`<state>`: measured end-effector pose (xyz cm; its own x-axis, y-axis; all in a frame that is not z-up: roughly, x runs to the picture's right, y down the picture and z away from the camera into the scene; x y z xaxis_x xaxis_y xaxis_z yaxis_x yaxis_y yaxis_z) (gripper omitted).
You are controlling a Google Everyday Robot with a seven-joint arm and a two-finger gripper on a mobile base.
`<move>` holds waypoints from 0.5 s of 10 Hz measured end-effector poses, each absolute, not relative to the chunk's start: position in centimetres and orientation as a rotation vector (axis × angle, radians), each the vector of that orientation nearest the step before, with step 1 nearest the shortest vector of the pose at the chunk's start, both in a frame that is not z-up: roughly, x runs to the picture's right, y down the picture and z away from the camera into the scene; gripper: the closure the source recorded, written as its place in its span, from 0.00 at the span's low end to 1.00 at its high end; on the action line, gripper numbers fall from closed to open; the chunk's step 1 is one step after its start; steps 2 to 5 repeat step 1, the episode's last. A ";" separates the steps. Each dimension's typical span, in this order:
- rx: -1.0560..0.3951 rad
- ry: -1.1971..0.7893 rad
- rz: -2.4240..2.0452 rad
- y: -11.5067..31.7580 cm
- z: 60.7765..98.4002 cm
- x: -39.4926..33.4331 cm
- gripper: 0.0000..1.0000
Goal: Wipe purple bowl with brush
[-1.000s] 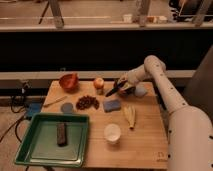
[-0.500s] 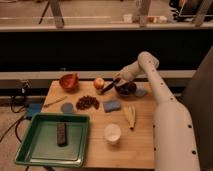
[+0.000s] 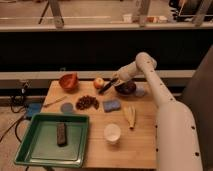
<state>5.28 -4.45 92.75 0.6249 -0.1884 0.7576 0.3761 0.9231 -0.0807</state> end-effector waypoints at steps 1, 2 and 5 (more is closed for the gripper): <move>-0.250 -0.861 -0.350 -3.6 92.1 4.0 1.00; -0.250 -0.861 -0.350 -3.6 92.1 4.0 1.00; -0.250 -0.861 -0.350 -3.6 92.1 4.0 1.00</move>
